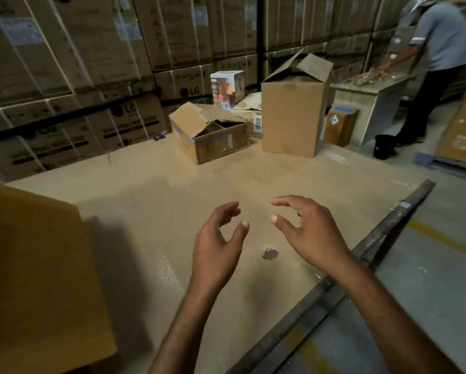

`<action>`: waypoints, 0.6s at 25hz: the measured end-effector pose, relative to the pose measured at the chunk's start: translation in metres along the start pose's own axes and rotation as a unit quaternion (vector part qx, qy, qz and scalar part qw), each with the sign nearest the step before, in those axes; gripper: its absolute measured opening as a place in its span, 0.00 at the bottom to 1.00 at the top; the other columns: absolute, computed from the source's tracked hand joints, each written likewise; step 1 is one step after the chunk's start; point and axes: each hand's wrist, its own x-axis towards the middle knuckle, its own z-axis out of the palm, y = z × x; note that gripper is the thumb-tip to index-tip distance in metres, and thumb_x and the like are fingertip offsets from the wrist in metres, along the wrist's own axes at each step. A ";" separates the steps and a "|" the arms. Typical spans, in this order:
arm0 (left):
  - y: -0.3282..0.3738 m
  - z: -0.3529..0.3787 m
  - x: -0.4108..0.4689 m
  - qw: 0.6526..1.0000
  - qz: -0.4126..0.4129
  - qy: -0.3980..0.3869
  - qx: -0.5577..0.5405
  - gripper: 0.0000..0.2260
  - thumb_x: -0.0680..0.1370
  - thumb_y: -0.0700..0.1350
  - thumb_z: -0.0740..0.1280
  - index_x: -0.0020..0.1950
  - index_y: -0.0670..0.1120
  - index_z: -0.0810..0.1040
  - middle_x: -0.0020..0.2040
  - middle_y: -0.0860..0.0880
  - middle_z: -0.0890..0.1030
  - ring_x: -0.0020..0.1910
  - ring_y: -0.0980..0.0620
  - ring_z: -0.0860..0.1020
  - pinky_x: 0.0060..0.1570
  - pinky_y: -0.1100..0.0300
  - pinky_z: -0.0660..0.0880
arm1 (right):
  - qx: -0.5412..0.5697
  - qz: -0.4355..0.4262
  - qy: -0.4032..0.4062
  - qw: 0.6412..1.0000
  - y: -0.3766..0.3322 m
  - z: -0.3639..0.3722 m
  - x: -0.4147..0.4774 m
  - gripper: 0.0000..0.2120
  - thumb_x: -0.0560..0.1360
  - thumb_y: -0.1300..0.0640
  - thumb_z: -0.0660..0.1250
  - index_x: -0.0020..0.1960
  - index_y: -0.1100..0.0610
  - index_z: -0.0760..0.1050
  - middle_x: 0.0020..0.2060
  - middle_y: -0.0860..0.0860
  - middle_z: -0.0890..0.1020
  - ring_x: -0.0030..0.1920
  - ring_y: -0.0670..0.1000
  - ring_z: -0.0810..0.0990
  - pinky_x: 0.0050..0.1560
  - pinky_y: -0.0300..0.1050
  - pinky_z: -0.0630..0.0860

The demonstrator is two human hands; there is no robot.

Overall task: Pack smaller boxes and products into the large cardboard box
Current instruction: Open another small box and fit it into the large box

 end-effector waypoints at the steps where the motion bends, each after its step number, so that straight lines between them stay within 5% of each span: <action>1: 0.003 0.011 0.016 1.000 -0.003 -0.011 -0.022 0.15 0.79 0.49 0.72 0.65 0.59 0.78 0.58 0.63 0.82 0.60 0.64 0.78 0.58 0.58 0.76 | -0.005 0.008 0.008 1.000 0.009 -0.006 0.013 0.14 0.79 0.51 0.71 0.65 0.45 0.80 0.62 0.40 0.81 0.64 0.42 0.76 0.66 0.46 0.75; 7: 0.013 0.085 0.104 0.994 -0.024 -0.059 -0.092 0.13 0.79 0.44 0.72 0.62 0.58 0.80 0.56 0.61 0.84 0.58 0.62 0.80 0.62 0.47 0.78 | -0.022 0.018 0.035 0.999 0.077 -0.034 0.097 0.13 0.79 0.51 0.72 0.63 0.46 0.81 0.61 0.40 0.82 0.63 0.41 0.76 0.66 0.45 0.75; 15: 0.054 0.226 0.279 0.995 0.011 -0.013 -0.096 0.14 0.81 0.53 0.70 0.65 0.54 0.80 0.58 0.58 0.83 0.57 0.64 0.80 0.58 0.57 0.79 | -0.062 -0.055 0.075 0.994 0.204 -0.103 0.291 0.15 0.79 0.47 0.71 0.64 0.48 0.80 0.64 0.46 0.80 0.66 0.49 0.74 0.63 0.44 0.70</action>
